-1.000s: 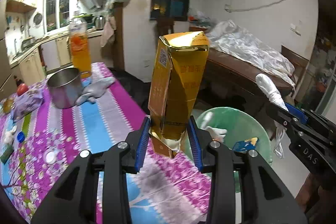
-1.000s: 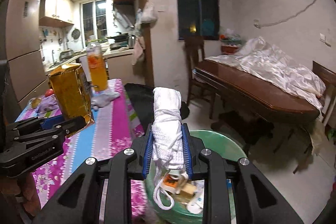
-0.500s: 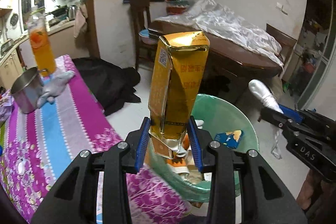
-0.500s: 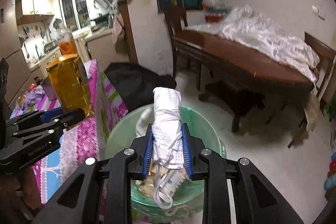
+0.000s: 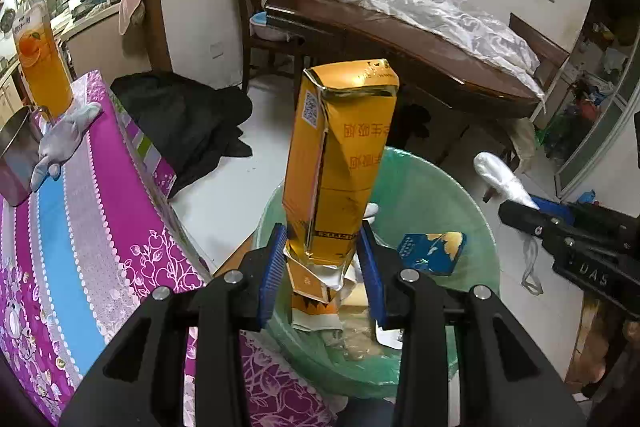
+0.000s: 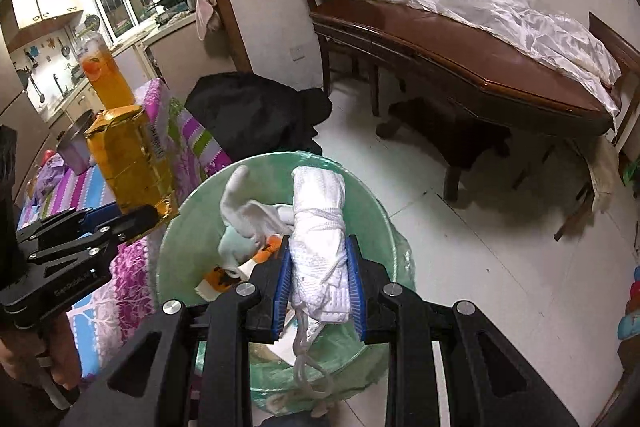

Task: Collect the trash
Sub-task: 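Carry the gold packet and white cloth with both tools over the green bin, then open both tools to drop the packet and cloth into the bin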

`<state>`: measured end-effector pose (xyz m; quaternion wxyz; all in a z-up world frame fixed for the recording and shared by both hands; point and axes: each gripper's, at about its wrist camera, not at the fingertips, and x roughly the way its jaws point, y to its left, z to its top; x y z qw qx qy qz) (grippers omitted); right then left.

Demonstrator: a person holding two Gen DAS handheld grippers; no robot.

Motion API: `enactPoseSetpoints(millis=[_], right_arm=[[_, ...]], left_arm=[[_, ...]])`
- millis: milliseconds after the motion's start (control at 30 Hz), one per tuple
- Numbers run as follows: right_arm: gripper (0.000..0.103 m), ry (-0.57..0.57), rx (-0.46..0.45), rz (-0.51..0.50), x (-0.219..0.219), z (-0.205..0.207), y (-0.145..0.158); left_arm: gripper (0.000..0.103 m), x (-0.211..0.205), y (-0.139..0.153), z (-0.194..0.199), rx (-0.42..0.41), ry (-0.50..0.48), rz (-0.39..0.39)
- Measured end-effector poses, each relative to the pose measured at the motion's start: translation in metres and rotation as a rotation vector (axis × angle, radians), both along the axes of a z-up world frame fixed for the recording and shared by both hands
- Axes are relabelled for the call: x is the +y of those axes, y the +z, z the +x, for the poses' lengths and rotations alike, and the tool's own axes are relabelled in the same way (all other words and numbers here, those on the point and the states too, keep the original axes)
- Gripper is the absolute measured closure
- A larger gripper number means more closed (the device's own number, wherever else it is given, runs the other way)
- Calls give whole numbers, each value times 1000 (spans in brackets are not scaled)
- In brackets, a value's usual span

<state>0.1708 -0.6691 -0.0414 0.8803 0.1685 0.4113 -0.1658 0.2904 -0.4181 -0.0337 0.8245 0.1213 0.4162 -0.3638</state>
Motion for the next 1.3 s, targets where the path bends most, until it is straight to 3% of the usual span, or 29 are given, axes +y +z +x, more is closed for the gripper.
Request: enactPoseSetpoints(millis=[1033, 1067, 1133, 1167, 1300], right_arm=[[75, 16, 17, 21, 1, 15, -11], [69, 16, 17, 20, 1, 15, -11], [53, 13, 10, 20, 1, 14, -11], [48, 10, 5, 17, 1, 13, -10], [48, 6, -6, 21, 2, 12, -10]], left_arm=[[66, -14, -9, 6, 37, 17, 45], [65, -14, -10, 6, 36, 19, 50], [41, -15, -10, 7, 35, 20, 56], [37, -15, -11, 7, 29, 22, 56], [34, -16, -13, 8, 35, 25, 61]])
